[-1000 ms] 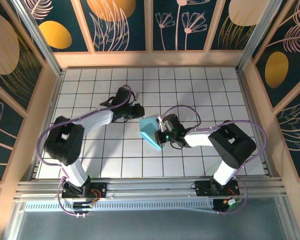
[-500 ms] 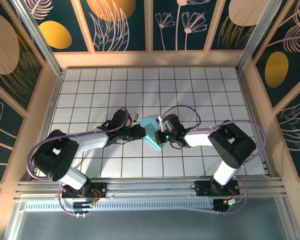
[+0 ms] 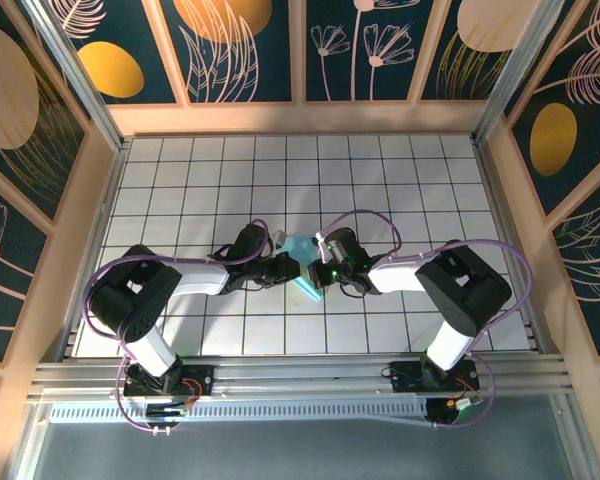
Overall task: Fold a paper plane with a square sheet of paper (fold left side to right side)
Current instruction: Third fold the triangle at the center of the table.
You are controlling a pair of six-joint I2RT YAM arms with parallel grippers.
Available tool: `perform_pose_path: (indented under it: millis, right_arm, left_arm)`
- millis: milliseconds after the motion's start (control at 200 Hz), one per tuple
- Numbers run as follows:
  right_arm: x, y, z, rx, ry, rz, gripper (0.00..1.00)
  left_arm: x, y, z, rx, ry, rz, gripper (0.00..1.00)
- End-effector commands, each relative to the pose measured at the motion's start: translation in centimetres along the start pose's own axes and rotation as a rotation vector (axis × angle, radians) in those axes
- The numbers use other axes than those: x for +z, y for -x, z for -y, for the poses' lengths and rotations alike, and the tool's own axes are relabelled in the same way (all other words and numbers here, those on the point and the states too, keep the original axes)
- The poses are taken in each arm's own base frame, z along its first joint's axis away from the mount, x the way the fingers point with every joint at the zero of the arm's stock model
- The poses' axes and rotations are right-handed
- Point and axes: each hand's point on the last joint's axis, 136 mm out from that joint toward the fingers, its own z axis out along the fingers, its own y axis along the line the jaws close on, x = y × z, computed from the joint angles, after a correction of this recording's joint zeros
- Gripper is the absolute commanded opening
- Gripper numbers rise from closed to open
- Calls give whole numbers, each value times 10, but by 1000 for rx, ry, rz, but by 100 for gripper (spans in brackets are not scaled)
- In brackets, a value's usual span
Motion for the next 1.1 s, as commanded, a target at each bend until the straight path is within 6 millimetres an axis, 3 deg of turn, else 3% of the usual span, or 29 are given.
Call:
perform_pose_path:
  millis: [0,365,1096]
  right_arm:
    - [7,-27,11,30,-28,-100,0]
    - [7,-27,12,29,-34,-104,0]
    - [8,-29,14,28,-42,-108,0]
  left_arm:
    - [3,9,8,10,-18,27,6]
    - [10,-2,-27,-27,97,1,6]
    - [7,-11,-48,-54,168,-2,6]
